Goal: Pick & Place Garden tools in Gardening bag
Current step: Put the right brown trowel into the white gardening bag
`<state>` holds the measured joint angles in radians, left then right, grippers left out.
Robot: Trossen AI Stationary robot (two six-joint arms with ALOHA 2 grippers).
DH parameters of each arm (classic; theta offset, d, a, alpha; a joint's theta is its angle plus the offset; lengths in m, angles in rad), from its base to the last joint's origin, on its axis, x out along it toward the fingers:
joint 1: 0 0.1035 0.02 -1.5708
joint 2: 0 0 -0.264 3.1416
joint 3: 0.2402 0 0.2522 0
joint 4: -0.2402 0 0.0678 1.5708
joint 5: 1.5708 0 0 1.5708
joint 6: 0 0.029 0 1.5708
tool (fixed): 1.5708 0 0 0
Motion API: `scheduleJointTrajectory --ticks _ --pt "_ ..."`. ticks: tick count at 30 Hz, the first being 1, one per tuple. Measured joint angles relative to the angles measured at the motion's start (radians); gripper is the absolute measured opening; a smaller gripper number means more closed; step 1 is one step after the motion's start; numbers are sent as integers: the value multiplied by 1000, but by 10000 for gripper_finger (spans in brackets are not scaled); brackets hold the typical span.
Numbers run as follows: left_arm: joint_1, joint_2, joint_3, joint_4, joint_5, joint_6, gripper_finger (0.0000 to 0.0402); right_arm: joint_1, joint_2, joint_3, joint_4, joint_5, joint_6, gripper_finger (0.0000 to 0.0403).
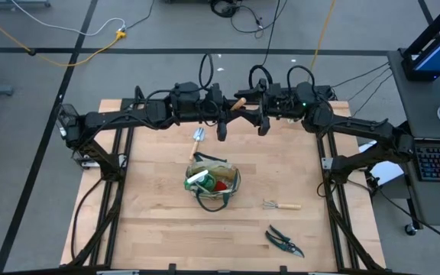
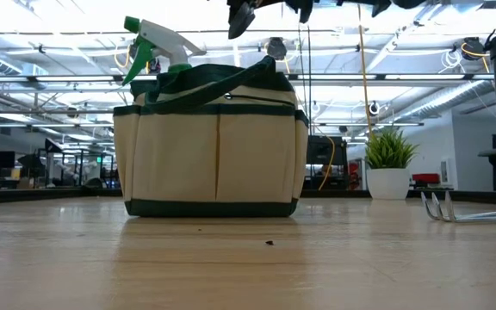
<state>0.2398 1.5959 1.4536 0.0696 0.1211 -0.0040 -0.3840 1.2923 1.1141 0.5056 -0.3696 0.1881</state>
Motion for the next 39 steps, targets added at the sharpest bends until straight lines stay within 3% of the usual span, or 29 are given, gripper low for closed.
scheduleJointTrajectory --ticks 16,26,35,39 --pt "0 0 0 -15 3 6 53 0 0 0 7 0 -38 61" --pt "0 0 0 -16 3 3 55 0 0 0 7 2 -40 60" --pt "0 -20 0 -39 -38 -5 212 -1 0 1 -65 55 -82 60" --pt "3 -52 1 -110 -82 12 262 -1 1 0 -90 60 -100 60"
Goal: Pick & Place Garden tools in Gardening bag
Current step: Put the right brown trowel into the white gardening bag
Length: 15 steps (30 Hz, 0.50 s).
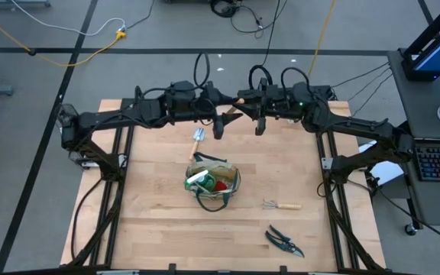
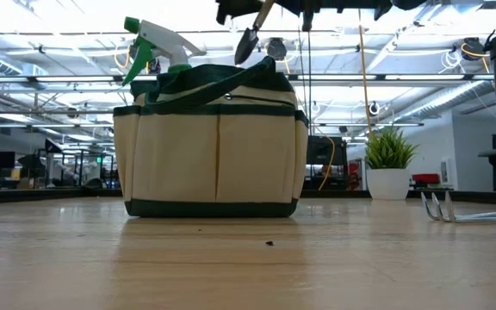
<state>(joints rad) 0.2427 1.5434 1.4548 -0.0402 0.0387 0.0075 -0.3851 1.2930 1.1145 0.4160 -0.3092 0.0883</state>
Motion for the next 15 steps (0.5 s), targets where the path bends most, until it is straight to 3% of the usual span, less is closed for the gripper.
scheduleJointTrajectory --ticks 8,15 --pt "8 -100 0 -301 -224 27 305 -1 -5 0 -53 79 -37 60" --pt "8 -180 -1 -599 -275 -58 307 6 -13 0 -117 82 -40 60"
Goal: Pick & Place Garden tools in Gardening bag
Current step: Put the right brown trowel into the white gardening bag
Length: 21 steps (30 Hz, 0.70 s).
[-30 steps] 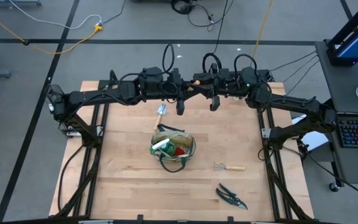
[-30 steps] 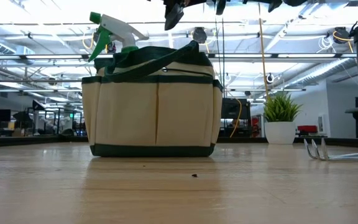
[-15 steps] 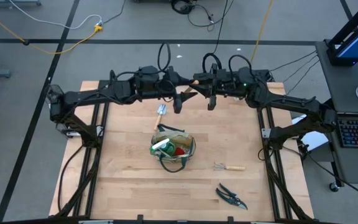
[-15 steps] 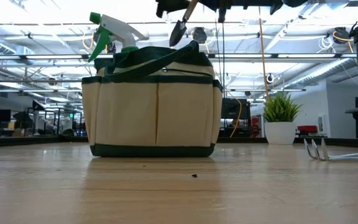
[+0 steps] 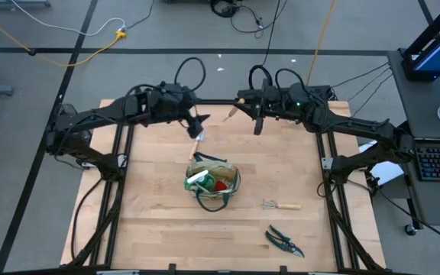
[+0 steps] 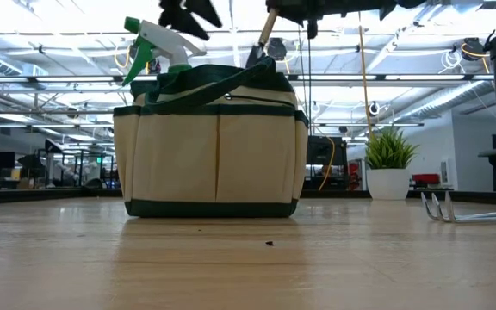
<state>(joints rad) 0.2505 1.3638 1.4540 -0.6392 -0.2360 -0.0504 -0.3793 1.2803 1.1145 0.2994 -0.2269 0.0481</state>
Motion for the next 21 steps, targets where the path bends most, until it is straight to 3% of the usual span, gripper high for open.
scheduleJointTrajectory --ticks 7,14,21 --pt "13 -19 -37 -159 -5 -151 308 50 -1 0 -31 -150 26 60" --pt "12 -19 -158 -92 -2 -223 308 107 -1 0 -127 -251 11 60" --pt "8 -48 -268 6 13 -298 308 152 -1 0 -143 -278 18 60"
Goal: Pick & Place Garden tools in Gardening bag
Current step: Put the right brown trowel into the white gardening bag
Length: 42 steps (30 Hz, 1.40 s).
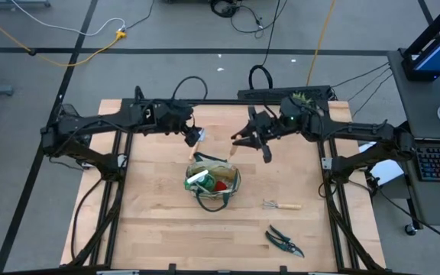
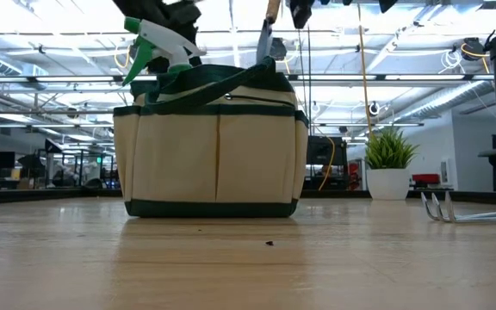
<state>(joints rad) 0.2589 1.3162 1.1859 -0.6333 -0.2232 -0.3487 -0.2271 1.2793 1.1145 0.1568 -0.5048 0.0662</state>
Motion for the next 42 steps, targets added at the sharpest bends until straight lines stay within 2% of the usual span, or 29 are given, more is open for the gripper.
scheduleJointTrajectory --ticks 2,8,17,23,31,38,42 --pt "-5 -16 -31 6 9 -2 308 12 0 0 -3 -11 0 60" --pt "-58 -92 -135 156 8 -28 308 46 38 -1 -4 -21 -24 60" --pt "-159 -327 -397 436 -14 -61 308 67 132 -1 80 -22 -14 60" --pt "-207 -481 -522 466 -27 -79 308 68 190 0 84 -11 -7 60" --pt "-235 -656 -597 437 -58 -79 308 91 263 0 116 123 0 60" --pt "-245 -743 -610 379 -51 -80 308 136 279 0 110 380 46 60" --pt "-245 -749 -611 367 -39 -79 308 171 278 0 91 501 64 60"
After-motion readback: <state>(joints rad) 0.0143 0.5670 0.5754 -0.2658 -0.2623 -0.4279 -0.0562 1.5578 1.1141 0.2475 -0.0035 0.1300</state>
